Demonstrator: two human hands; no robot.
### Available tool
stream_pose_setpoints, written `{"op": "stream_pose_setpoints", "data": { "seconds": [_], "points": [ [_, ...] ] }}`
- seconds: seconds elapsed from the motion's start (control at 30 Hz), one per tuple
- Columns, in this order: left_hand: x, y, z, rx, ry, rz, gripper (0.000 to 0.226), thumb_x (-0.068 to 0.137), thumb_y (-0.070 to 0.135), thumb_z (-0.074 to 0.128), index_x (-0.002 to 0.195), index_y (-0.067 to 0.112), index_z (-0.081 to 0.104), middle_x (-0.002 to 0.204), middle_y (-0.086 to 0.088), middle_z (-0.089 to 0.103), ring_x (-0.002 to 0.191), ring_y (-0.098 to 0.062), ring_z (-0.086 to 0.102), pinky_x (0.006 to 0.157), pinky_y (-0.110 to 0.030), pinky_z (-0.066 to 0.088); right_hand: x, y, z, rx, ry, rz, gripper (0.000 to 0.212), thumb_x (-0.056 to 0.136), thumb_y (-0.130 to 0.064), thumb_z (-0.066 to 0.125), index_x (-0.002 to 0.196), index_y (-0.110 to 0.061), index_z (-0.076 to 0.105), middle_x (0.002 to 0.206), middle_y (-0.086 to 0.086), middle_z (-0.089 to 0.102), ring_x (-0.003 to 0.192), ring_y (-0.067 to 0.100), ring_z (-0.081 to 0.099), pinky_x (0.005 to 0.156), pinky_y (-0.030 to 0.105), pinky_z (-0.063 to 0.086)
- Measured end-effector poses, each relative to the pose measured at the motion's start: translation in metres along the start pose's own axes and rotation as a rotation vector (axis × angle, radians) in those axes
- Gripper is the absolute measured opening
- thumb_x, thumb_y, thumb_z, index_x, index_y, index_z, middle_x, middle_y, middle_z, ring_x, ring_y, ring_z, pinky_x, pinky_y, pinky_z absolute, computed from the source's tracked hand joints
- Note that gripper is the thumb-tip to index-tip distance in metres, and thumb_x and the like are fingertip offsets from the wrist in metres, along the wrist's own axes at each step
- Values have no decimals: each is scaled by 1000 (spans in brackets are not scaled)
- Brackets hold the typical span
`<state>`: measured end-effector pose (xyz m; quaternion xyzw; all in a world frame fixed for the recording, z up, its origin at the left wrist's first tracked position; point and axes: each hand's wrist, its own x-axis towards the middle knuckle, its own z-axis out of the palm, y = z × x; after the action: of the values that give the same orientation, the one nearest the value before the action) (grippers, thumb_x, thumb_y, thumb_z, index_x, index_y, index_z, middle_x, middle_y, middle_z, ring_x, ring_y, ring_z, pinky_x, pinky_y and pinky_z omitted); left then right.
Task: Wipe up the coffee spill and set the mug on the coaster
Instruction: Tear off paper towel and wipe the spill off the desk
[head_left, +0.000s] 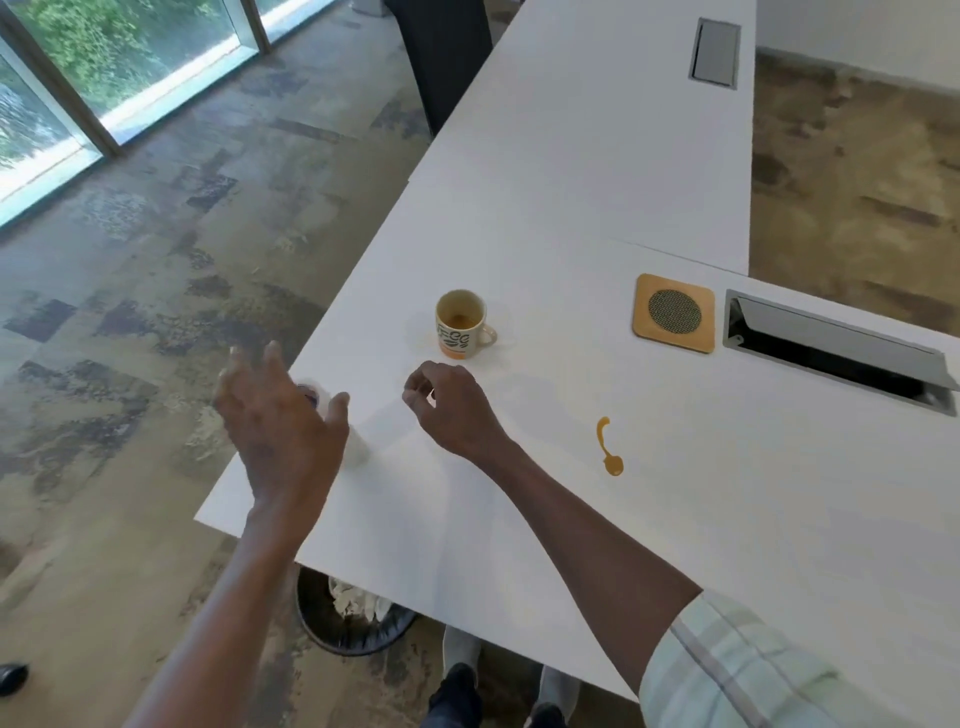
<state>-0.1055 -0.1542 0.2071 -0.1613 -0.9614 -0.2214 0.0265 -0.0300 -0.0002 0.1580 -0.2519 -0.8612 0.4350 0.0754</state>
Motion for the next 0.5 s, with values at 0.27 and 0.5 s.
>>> {"op": "stream_pose_setpoints", "data": {
  "seconds": [0.27, 0.5],
  "points": [
    [2, -27, 9, -219, -148, -170, 63, 87, 28, 75, 137, -2, 51, 130, -27, 59, 116, -45, 56, 92, -48, 47, 14, -34, 31, -307, -2, -115, 38, 86, -38, 65, 118, -18, 60, 116, 7, 62, 110, 28, 53, 88, 45, 46],
    [10, -43, 4, -262, -257, -73, 68, 86, 29, 79, 144, 5, 52, 144, -17, 57, 130, -34, 55, 104, -38, 43, 25, -41, 58, -455, 1, -178, 49, 84, -38, 64, 127, -17, 55, 122, 9, 57, 114, 30, 50, 86, 45, 43]
  ]
}}
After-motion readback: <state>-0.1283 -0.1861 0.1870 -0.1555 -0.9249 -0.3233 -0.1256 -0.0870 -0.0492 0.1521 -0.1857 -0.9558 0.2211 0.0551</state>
